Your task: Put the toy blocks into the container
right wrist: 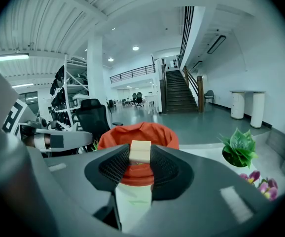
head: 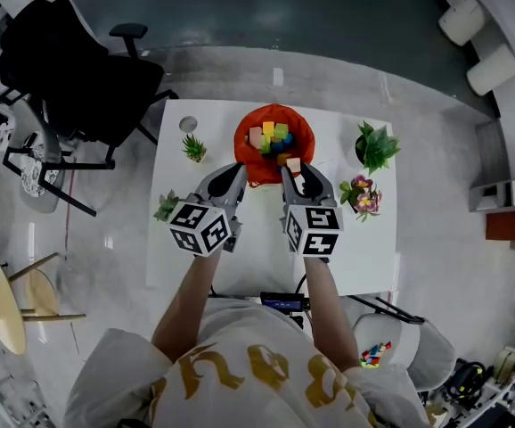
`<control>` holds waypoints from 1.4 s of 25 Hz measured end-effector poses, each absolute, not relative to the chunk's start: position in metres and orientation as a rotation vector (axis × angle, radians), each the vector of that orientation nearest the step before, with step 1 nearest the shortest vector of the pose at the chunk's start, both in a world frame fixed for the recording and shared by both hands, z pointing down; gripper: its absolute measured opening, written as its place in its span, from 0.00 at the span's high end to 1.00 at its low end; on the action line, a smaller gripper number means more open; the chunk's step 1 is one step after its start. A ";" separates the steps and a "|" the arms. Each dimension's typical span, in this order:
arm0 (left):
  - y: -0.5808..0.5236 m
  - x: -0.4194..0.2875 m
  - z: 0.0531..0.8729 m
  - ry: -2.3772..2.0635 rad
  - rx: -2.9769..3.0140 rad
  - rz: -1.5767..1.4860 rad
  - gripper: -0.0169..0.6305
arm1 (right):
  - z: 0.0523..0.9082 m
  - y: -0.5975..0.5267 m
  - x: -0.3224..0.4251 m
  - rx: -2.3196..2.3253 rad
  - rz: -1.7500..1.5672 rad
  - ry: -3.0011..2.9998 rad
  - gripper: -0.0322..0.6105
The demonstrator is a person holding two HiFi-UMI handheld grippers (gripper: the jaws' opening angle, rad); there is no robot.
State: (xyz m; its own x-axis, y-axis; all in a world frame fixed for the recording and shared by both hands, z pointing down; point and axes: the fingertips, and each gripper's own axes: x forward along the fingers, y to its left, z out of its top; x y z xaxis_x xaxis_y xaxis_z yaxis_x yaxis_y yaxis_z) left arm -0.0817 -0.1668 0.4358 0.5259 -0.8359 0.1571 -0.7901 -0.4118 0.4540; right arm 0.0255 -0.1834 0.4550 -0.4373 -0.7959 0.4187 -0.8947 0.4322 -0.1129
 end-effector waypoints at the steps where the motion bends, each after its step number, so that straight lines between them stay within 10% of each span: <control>1: -0.167 -0.081 0.436 -1.322 2.291 -0.129 0.97 | 0.456 -0.184 0.025 1.451 0.462 -2.386 0.70; 35: -0.148 -0.048 0.445 -1.230 2.305 -0.135 0.97 | 0.473 -0.130 0.071 1.451 0.431 -2.331 0.66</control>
State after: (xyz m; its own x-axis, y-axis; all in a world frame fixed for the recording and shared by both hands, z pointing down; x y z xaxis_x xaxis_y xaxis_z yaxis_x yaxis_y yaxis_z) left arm -0.0478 -0.1483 0.4450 0.5827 -0.7985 0.1512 -0.7468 -0.4527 0.4871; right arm 0.0709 -0.1300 0.4732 -0.4079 -0.7924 0.4536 -0.9022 0.4261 -0.0669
